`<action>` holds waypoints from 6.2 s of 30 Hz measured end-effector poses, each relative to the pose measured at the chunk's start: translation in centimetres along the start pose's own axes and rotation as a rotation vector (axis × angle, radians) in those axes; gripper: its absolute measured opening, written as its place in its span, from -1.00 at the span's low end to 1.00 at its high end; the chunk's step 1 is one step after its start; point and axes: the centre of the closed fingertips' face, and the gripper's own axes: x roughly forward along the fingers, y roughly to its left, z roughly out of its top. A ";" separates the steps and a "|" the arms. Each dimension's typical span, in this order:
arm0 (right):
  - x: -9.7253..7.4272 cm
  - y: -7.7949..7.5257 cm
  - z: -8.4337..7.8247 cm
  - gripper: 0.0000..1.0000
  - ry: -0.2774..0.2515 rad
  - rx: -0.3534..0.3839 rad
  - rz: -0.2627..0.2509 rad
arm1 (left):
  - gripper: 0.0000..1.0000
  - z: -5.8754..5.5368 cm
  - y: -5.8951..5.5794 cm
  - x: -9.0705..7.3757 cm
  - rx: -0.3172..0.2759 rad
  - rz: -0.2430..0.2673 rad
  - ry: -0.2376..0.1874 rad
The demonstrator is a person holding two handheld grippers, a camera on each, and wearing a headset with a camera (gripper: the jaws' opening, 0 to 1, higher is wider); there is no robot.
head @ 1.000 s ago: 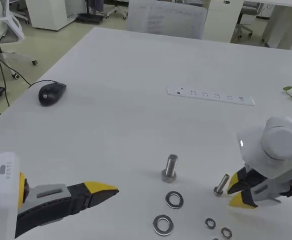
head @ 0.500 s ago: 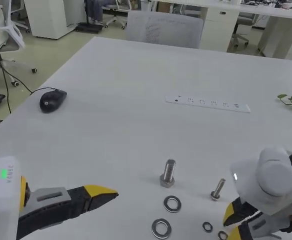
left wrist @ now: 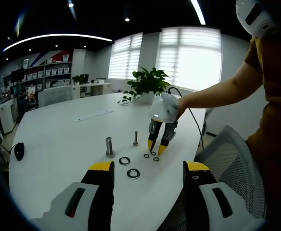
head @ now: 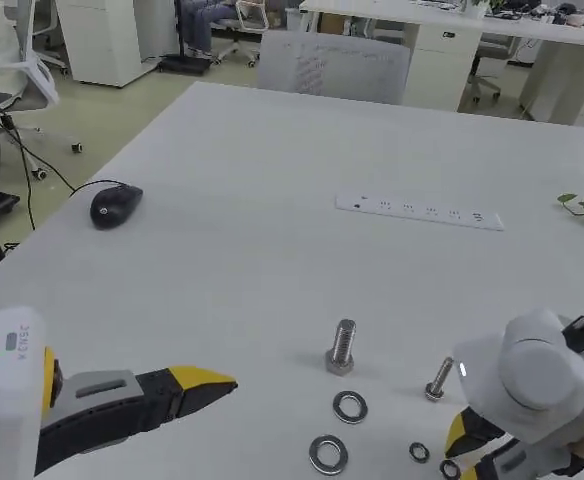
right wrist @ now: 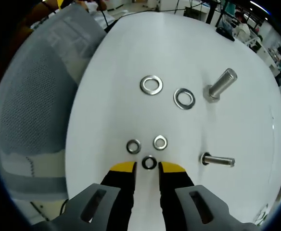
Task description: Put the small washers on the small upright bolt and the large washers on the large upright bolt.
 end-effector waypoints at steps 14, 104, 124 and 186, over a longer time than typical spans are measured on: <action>0.0 0.2 0.1 -0.66 -0.016 -0.036 -0.008 | 0.13 0.3 -0.1 0.1 -0.005 0.009 -0.020; -3.0 -8.7 0.6 -0.75 0.003 -0.011 -0.110 | 0.12 0.0 0.5 1.5 -0.020 -0.004 0.013; -0.8 -8.6 -0.4 -0.73 -0.007 0.027 -0.097 | 0.12 -0.3 0.9 1.4 -0.027 0.002 0.021; 0.3 2.3 2.4 -0.58 -0.043 0.016 0.016 | 0.12 0.7 -0.6 0.0 0.024 -0.018 -0.013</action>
